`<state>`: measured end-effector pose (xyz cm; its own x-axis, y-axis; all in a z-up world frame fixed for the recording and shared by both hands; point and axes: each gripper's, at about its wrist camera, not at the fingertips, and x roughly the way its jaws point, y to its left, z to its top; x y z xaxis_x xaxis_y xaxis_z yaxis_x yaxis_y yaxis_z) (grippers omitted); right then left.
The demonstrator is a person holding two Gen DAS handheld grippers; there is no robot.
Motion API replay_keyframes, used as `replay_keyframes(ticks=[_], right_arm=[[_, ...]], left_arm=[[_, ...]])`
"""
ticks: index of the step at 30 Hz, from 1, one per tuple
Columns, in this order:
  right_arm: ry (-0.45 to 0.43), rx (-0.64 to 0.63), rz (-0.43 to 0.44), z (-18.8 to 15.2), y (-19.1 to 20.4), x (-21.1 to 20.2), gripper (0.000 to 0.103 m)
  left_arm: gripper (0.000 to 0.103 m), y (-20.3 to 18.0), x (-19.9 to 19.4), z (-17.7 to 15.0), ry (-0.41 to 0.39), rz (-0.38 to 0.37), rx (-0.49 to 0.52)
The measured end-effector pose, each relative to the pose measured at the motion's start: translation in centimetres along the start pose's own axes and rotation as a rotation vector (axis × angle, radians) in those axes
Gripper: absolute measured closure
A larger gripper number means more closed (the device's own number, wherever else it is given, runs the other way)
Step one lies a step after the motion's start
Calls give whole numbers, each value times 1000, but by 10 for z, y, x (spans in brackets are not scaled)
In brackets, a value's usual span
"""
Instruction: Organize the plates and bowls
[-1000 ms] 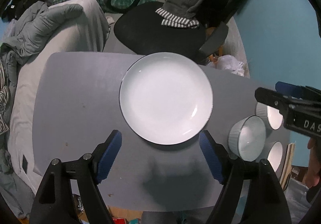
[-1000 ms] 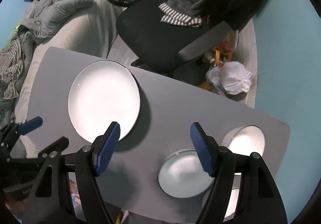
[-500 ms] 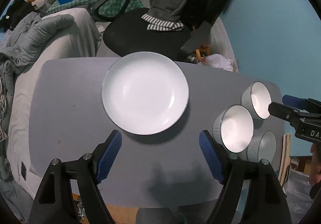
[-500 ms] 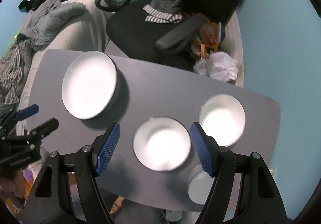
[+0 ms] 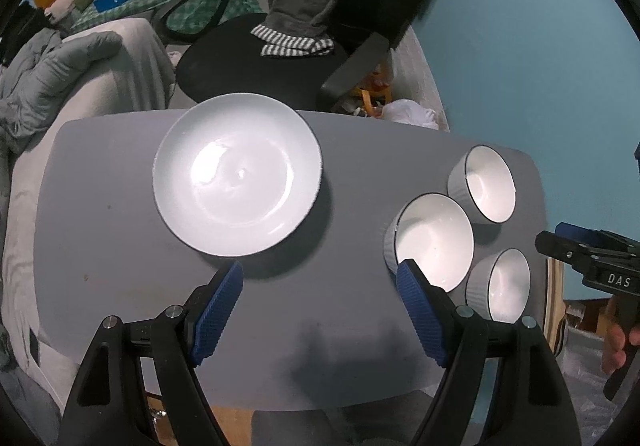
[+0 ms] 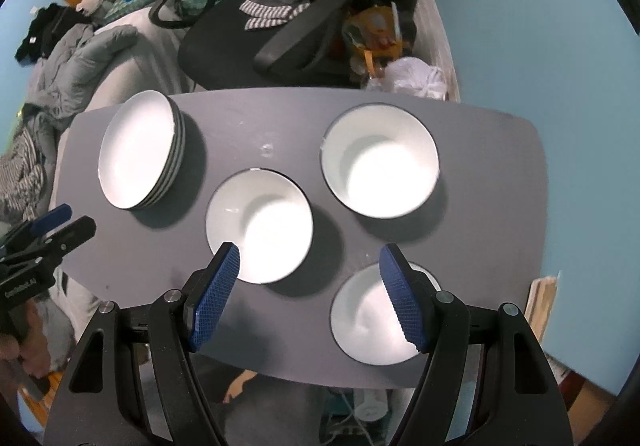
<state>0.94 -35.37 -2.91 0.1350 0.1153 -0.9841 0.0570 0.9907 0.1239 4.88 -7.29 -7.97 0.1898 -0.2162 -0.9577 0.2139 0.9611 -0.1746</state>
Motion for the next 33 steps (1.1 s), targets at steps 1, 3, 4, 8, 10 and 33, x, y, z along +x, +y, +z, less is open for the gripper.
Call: replay_keyframes(ticks=[1,3,4,8,10,33], right_arm=[[0,9,1,-2,-4,1,31],[-4,26,8,-7,-12,3,31],[-7,36,13,-9,-15,4,31],[-7,65,29,-17,-26,10,31],[-5,65,31,-19,-28,15,31],[80,42,118,-4,-13,78,31]], left_arm=[[22,-3,1,0,3,-1,4],[22,-7,4,0,13,-9,12],[22,-9,5,0,18,-12,15],[22,-18,14,-3,42,-16,30],[22,-21,18,-3,52,-18,38],[22,-46,82,-1,168,41,105]])
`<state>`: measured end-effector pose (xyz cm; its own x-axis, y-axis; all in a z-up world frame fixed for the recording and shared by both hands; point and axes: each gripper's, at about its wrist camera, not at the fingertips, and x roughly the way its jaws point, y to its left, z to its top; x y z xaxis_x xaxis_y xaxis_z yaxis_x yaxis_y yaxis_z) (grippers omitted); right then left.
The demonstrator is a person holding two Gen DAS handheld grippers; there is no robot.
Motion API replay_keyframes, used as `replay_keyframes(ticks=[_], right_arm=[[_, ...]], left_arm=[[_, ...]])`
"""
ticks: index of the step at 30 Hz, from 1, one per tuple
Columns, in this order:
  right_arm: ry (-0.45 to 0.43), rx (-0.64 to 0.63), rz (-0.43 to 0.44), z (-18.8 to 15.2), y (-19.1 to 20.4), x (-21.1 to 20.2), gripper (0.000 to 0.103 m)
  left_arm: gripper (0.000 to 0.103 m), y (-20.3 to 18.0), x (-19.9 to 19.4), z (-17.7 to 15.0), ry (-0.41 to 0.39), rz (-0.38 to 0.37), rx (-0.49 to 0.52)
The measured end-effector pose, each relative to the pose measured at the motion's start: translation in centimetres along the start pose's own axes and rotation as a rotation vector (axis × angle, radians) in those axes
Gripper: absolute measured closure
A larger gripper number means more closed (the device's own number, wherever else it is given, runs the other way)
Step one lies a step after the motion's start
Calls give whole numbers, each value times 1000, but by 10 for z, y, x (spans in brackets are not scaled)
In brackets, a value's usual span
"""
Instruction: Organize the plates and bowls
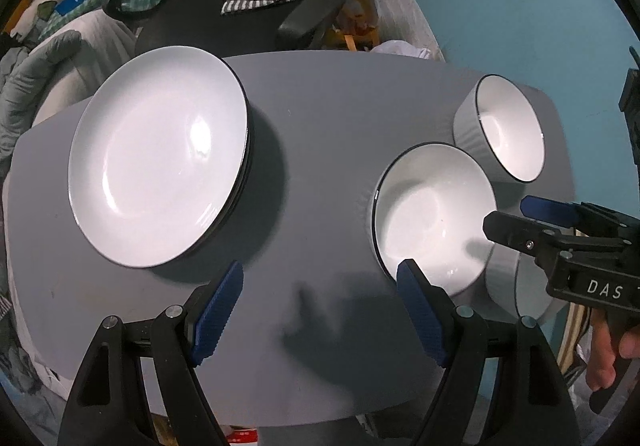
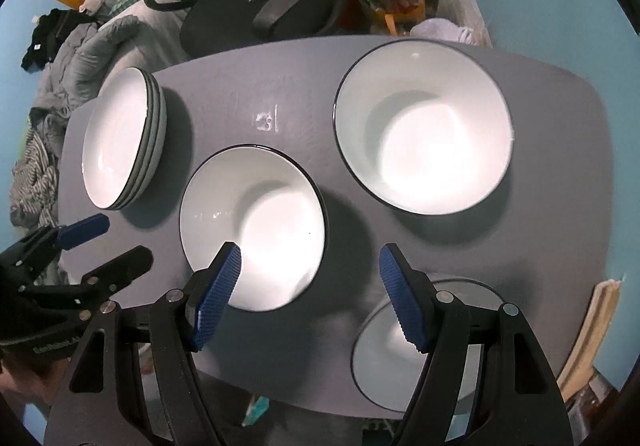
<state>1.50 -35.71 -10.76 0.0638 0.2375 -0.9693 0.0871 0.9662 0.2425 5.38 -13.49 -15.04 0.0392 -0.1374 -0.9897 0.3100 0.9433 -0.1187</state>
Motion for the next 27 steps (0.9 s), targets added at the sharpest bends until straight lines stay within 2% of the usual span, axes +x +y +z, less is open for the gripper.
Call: replay_keyframes(ticks=[9,15,25,27], right_arm=[[38,-2,3,7,0,19,31],[69,0,21,11,0,30,31],[107,-9,15,13,-2,43,49],[110,-7,19,13,-3,45,52]], left_arm=[[22,0,21,9,53,-19,-27],[23,-6,30,10,68,-2,-26],[23,-11,49,15,104,10,-23],[31,-13,52,16,109,16,-16]])
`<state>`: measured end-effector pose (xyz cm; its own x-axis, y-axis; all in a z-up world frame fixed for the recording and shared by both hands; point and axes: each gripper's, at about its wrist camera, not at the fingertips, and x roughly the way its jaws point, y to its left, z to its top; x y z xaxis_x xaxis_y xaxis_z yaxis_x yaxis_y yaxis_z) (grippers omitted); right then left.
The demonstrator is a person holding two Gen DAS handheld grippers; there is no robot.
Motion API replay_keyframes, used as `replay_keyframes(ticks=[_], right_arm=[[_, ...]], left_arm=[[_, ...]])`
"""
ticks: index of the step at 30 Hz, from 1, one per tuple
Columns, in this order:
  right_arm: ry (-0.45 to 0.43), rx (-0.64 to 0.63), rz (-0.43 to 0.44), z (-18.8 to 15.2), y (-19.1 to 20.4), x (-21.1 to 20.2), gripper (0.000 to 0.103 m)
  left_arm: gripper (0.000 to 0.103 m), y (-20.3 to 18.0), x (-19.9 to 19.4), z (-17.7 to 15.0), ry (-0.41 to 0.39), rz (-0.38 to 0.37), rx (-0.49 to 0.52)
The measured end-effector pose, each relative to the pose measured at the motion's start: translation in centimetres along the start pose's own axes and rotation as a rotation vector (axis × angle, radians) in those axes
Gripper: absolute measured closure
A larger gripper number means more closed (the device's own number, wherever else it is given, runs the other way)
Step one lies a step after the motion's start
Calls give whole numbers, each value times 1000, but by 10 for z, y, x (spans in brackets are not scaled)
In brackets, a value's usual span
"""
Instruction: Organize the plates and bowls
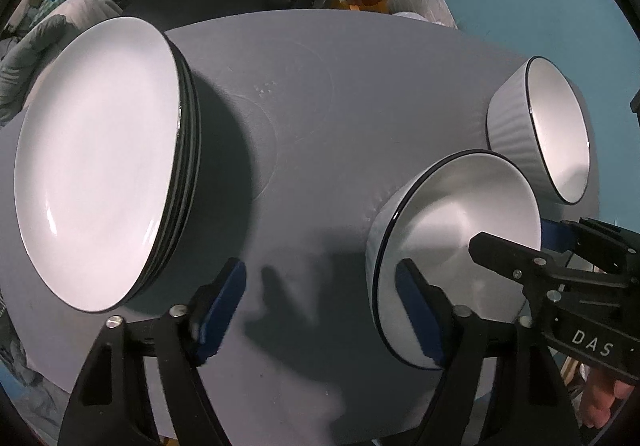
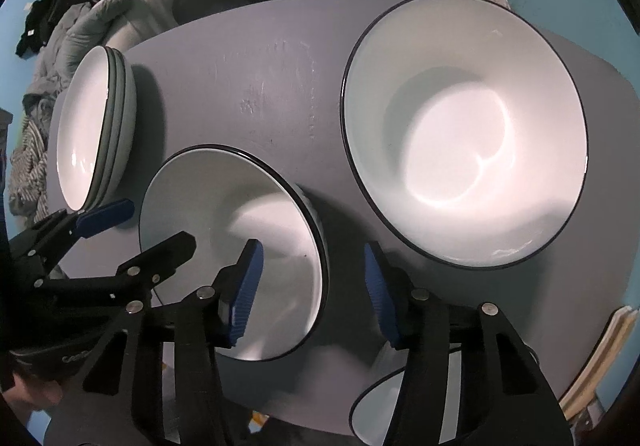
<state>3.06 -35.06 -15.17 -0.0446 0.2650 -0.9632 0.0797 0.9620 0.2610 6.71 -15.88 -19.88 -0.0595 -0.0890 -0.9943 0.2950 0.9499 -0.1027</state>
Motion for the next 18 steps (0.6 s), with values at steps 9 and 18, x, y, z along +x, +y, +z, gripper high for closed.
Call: replay_keyframes(ticks=[9,18], right_arm=[[17,-5,7,1,1,8,68],[21,-21,-7,4,6,10,86]], left_arm=[[58,-2,11,4,40,-47,-32],[93,-10,12,3,49,-123,-26]])
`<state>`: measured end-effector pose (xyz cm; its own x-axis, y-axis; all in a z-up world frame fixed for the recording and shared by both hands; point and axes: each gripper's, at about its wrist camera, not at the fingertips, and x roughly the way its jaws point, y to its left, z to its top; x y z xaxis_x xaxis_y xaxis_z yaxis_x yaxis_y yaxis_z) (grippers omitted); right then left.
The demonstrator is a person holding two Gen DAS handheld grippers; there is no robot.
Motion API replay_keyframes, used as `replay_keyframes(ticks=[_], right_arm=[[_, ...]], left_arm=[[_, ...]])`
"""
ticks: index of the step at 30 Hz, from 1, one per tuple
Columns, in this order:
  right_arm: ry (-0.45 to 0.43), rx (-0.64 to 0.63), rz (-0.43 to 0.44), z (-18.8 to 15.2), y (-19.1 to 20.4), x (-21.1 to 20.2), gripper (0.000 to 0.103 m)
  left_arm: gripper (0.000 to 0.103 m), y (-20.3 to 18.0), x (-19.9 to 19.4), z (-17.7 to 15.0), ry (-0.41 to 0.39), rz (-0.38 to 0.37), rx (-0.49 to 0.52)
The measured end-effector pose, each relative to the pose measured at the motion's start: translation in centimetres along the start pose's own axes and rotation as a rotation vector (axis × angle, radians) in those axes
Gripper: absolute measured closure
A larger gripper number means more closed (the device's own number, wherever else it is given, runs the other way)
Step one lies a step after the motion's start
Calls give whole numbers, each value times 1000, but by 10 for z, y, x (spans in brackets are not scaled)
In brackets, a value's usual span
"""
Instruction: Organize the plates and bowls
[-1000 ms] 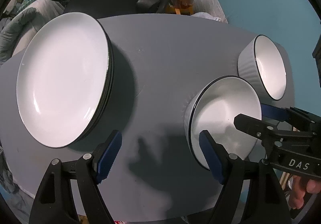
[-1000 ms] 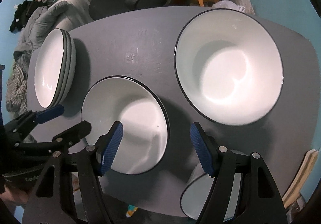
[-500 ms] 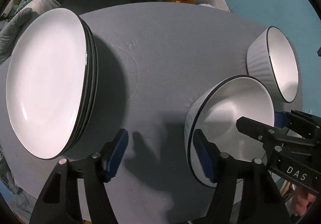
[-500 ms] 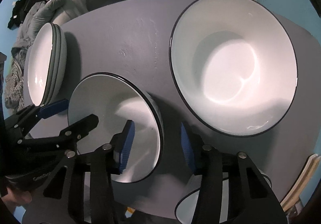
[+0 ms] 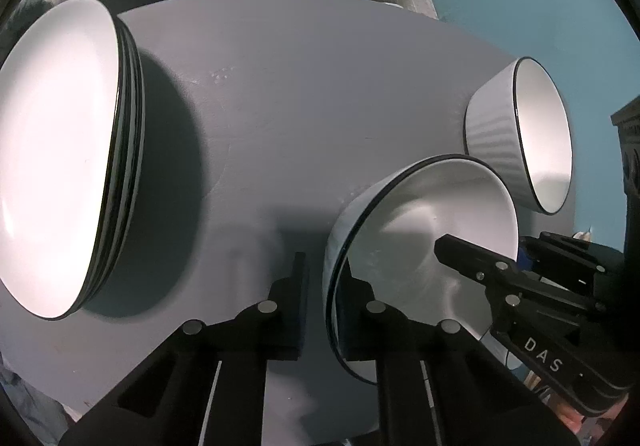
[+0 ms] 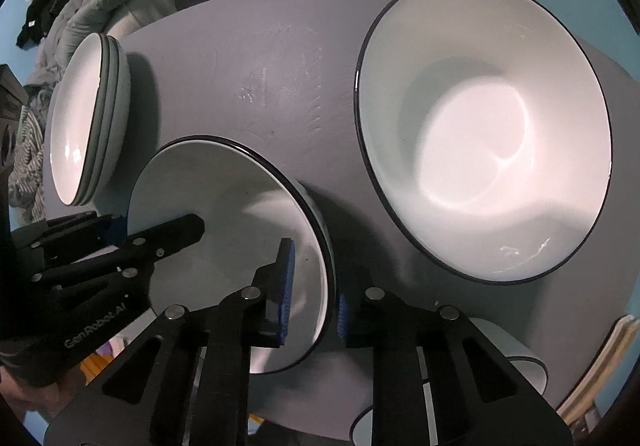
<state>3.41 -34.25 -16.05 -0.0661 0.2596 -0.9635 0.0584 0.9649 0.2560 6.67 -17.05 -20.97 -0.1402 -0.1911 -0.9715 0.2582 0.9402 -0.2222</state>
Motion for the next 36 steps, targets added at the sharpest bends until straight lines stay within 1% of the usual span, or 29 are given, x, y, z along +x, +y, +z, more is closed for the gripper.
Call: replay_keyframes(ticks=[4,7,10,11,15,17,26,36], right_arm=[[-2,7,-5,0,1,2,92],[6,16,-1,-1,-1,2,93],[18,32,4,-3,-7,5,94],[20,40,8,-4,-8,6,94],[14,55,16,-6,-12,5,95],[15,47,3,-6,-12,4,95],[15,53,4,-8,-11,1,96],[9,42,0,-11,-9,-21,96]], left_arm=[[97,-9,1,0,4,10,27],[97,-11,1,0,6,18,38],[97,-9,1,1,10,3,38],[97,-4,-3,-5,10,-1,36],[97,-8,0,-2,8,15,47],[97,-11,0,-3,4,21,53],[97,-15,2,-2,-7,18,65],[97,-22,-19,-2,-20,7,96]])
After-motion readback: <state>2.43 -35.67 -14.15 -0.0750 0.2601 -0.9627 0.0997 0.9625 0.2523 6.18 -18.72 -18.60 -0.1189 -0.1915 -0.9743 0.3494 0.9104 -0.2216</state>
